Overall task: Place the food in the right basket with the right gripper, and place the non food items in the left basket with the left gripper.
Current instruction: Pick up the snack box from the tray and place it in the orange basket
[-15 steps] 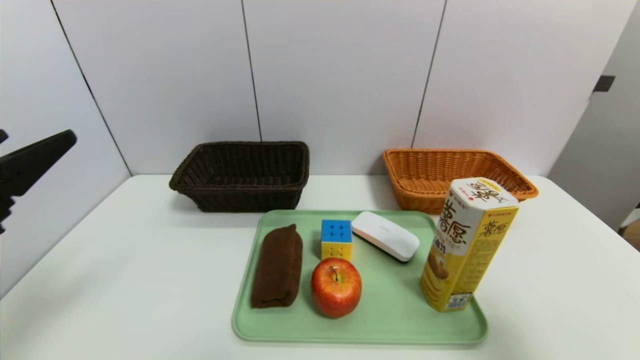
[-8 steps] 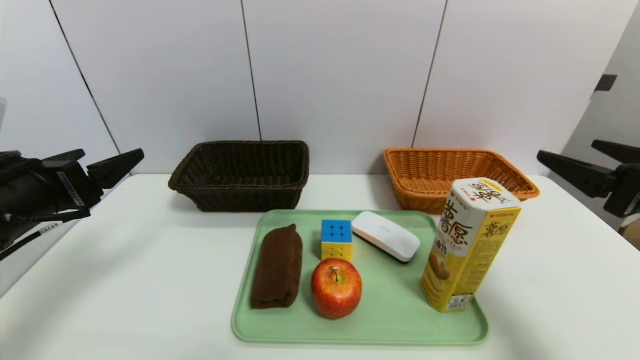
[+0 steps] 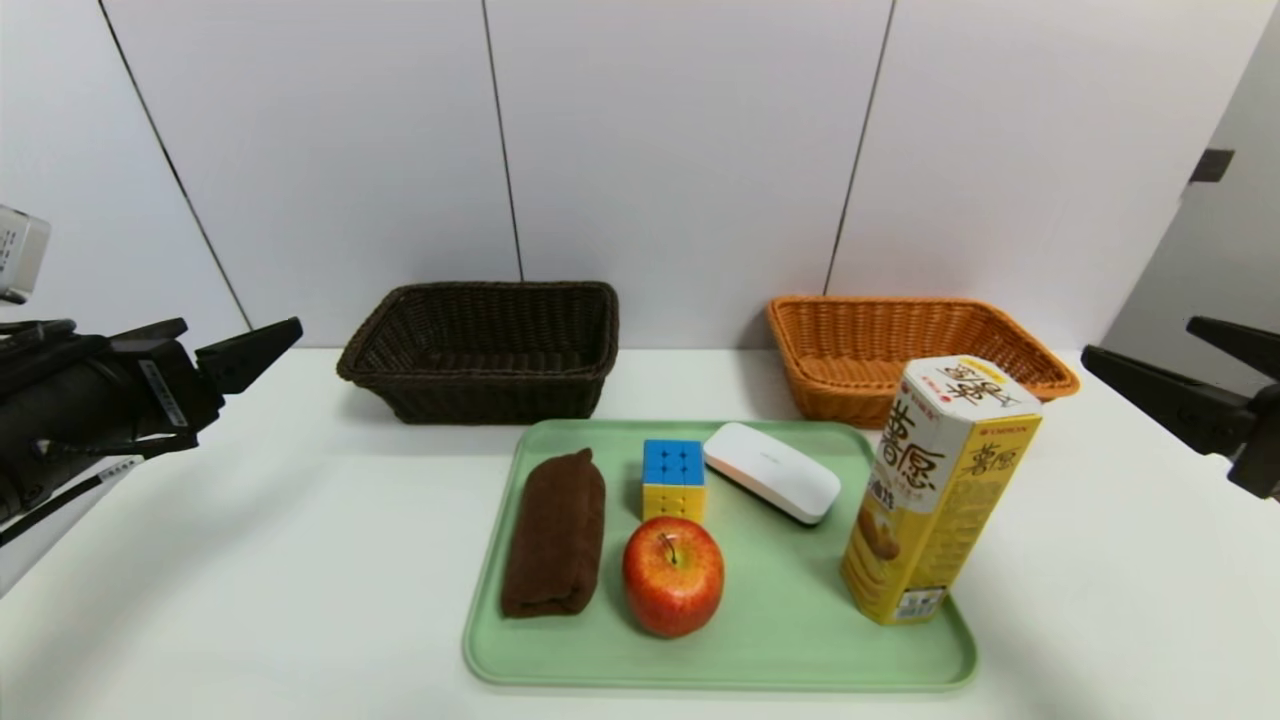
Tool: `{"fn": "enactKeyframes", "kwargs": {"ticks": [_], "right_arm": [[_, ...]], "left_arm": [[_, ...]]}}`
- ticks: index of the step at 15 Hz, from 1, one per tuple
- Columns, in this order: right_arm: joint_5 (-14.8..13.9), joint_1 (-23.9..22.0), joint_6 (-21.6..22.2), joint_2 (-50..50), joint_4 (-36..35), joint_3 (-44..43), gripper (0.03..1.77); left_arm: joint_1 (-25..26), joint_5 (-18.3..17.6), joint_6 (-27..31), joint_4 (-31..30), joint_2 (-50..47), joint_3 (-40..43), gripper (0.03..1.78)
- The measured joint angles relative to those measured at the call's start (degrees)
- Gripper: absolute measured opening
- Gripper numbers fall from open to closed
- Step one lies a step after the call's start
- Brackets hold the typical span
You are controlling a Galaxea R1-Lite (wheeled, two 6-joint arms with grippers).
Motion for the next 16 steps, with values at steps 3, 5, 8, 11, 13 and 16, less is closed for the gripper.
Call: {"fn": "enactKeyframes", "kwargs": {"ticks": [3,5,8,11,13,16], "right_arm": [[0.28,5.27,-0.18,-10.01,12.13,0.98,1.71],[0.39,10.56,-0.3,-16.96,22.97,3.04,1.71],[0.91,14.14,-0.55,-21.69,29.2,6.86,1.71],[1.17,15.08,-0.61,-21.88,28.7,9.4,1.71],[1.11,15.23,-0.6,-20.87,28.23,9.85,1.71],[1.05,15.42,-0.57,-17.55,24.84,9.9,1.71]], "left_arm": [[0.06,0.02,-0.07,0.0,0.13,0.2,1.69],[0.04,0.0,-0.07,0.0,0.17,0.3,1.69],[0.0,0.0,-0.05,-0.02,0.11,0.44,1.69],[0.04,0.05,-0.02,-0.09,-0.33,1.29,1.69],[0.11,0.13,0.04,-0.09,-0.77,1.82,1.69],[0.09,0.11,0.26,-0.07,-1.46,2.65,1.69]]}}
